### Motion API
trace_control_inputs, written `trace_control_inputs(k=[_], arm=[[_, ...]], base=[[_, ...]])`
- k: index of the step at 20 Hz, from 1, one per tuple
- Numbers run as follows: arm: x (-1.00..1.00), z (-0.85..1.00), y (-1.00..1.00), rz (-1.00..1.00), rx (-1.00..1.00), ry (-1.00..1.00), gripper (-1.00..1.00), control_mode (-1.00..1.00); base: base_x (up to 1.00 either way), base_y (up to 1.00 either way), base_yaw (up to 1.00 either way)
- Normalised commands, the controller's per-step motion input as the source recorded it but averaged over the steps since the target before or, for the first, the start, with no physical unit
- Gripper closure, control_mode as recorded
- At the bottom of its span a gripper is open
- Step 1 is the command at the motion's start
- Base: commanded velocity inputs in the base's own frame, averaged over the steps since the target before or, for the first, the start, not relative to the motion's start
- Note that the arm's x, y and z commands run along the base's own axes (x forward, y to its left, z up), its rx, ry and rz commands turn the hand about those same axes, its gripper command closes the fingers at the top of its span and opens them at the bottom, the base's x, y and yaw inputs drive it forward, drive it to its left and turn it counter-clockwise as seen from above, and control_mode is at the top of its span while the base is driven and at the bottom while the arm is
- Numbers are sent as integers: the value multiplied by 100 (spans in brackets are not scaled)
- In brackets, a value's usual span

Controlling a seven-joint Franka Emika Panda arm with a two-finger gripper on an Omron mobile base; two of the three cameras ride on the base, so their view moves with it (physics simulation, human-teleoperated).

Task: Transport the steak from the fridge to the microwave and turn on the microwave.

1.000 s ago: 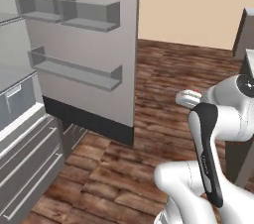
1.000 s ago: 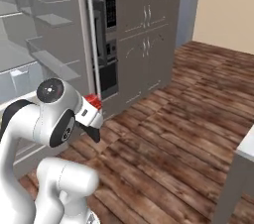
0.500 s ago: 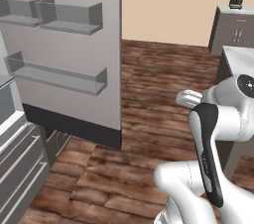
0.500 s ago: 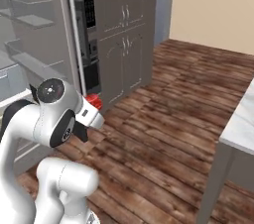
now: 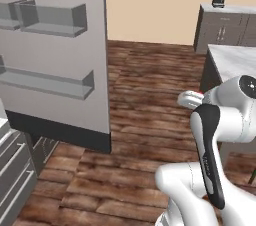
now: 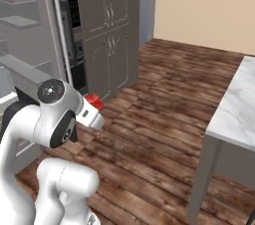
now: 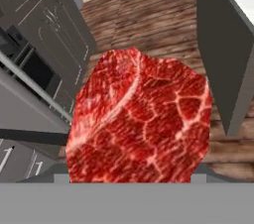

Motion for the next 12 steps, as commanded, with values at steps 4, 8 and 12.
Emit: trace_control_inputs(k=[4,8,12], arm=[[0,0,0,0,0,0,100,100],[0,0,0,0,0,0,100,100],[0,0,0,0,0,0,100,100]], base=[[3,-50,-12],[18,-50,-10],[21,-49,-7]])
